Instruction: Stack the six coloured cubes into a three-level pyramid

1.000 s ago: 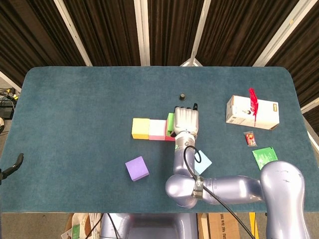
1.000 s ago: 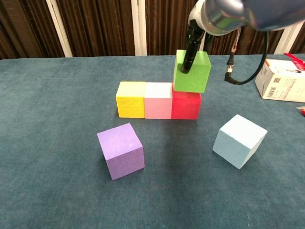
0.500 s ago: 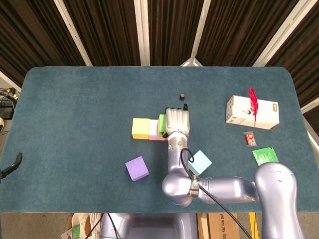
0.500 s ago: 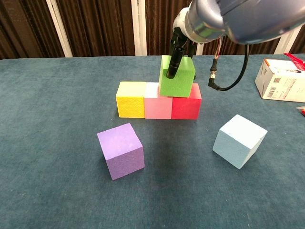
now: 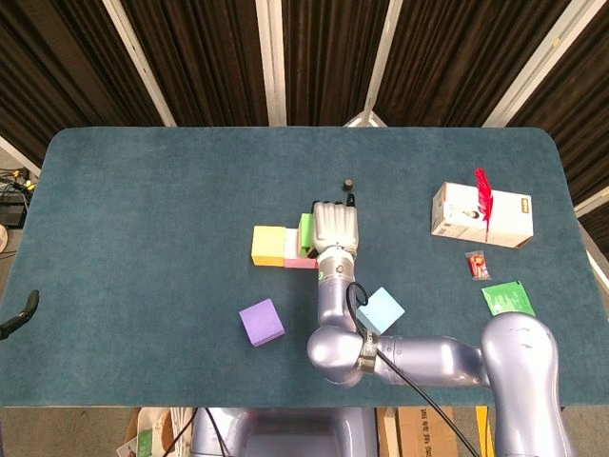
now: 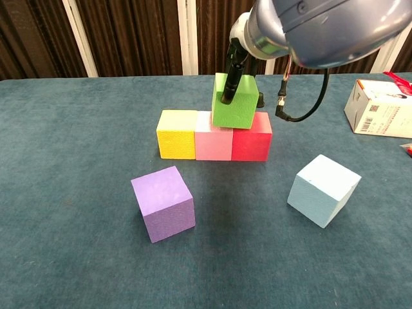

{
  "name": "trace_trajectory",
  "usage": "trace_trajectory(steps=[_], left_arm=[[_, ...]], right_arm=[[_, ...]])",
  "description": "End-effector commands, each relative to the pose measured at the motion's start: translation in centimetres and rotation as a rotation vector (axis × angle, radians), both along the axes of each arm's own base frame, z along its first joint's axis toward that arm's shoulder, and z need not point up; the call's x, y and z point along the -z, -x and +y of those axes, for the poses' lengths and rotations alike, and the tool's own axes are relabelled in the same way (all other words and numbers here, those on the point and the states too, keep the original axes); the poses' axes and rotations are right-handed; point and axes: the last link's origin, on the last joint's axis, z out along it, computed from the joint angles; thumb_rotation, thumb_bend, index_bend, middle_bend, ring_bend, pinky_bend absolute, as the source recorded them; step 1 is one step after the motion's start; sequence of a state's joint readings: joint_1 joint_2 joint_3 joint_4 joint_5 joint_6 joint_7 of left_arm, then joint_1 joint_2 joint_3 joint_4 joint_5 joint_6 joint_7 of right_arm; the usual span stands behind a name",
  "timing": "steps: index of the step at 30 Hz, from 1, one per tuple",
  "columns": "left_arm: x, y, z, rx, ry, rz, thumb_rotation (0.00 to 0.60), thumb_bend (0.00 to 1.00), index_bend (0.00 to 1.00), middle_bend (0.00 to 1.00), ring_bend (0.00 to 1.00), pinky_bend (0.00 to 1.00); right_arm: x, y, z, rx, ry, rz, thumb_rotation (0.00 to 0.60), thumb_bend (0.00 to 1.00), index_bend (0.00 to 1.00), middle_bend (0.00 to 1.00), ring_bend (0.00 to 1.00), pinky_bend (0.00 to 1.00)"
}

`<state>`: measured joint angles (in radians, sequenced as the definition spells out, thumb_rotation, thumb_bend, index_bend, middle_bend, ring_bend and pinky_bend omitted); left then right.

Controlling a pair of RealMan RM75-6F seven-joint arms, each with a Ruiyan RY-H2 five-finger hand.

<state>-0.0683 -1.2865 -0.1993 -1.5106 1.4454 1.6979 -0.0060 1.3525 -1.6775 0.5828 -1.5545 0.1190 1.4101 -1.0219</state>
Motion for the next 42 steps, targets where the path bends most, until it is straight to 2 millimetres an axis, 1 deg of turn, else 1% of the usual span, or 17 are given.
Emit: trace_trajectory(steps=[1,26,42], left_arm=[[0.01,0.01,0.02,-0.001,0.0,0.0,0.6,0.36,0.11,0.07,0.0,0.0],[0.07,0.0,0.06,-0.006,-0.005,0.001,0.6,0.36,0.11,0.07,0.0,0.0],[0.03,-0.01,0.02,-0.009,-0.009,0.0,0.6,0.36,0.11,0.07,0.0,0.0]], right_arm=[[0.15,0.1,-0.15,0.001,0.0,-0.002,0.6,0.33,0.46,0.46,0.26,0.0],[0.14,0.26,-0.08,-0.007,0.0,0.014,0.6,0.33,0.46,0.46,0.26,0.0],[0.2,0.63,0.03,-0.005,-0.003,0.012,0.6,0.33,0.46,0.42,0.26,0.0]])
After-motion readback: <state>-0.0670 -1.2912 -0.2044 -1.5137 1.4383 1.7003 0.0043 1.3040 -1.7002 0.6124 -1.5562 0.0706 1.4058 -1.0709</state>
